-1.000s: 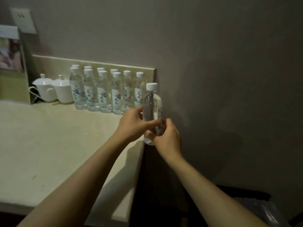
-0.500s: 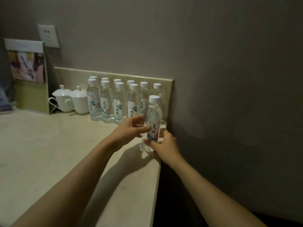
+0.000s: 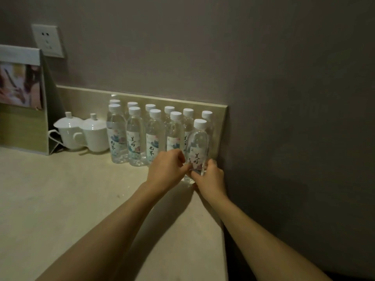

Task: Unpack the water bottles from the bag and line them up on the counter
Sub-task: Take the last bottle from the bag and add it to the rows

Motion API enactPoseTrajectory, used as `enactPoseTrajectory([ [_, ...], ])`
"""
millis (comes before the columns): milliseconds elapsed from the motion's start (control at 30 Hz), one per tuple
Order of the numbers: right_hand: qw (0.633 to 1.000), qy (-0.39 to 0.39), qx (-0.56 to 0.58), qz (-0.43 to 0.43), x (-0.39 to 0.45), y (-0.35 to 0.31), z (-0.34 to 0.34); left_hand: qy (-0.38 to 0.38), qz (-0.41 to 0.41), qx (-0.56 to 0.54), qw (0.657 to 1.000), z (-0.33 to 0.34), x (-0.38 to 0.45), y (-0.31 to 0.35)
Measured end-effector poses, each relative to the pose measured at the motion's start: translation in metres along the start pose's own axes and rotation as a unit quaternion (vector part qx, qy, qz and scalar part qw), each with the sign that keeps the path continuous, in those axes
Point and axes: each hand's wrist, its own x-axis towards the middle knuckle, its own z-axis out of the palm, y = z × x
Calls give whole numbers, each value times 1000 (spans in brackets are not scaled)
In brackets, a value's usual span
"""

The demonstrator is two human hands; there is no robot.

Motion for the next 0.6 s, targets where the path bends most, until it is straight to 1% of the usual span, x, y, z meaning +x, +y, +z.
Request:
enactPoseTrajectory([
  [100,999,31,-25,20,9,-4,13,-16,30,2,999,4,11,-15],
  [333,992,88,-88,37,24,-2,32,-59,82,-60,993,15,21,-34],
  [500,985,112,-113,61,21,-13,36,-41,104,-84,990,14,14,-34],
  [600,982,104,-140,74,22,-17,37,-42,112,-88,989,12,14,-34],
])
